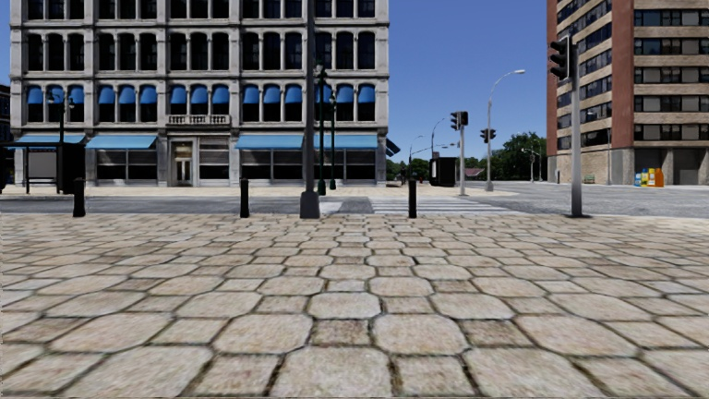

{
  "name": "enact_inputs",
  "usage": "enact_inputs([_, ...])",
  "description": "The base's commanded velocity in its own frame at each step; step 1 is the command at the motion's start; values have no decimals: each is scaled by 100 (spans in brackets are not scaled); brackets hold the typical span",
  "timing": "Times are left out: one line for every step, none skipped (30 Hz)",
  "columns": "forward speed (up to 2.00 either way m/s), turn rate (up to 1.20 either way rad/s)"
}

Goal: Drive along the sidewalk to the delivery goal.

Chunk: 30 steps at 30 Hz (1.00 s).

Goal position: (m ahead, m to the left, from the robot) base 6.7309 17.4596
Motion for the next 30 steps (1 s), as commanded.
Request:
enact_inputs([200,0])
enact_inputs([200,0])
enact_inputs([200,0])
enact_inputs([200,0])
enact_inputs([200,0])
enact_inputs([200,0])
enact_inputs([200,0])
enact_inputs([200,0])
enact_inputs([200,0])
enact_inputs([200,0])
enact_inputs([200,0])
enact_inputs([200,0])
enact_inputs([200,0])
enact_inputs([200,0])
enact_inputs([200,0])
enact_inputs([200,0])
enact_inputs([200,0])
enact_inputs([200,0])
enact_inputs([200,0])
enact_inputs([200,0])
enact_inputs([200,0])
enact_inputs([200,0])
enact_inputs([200,0])
enact_inputs([200,0])
enact_inputs([200,0])
enact_inputs([200,0])
enact_inputs([200,5])
enact_inputs([200,5])
enact_inputs([200,13])
enact_inputs([200,22])
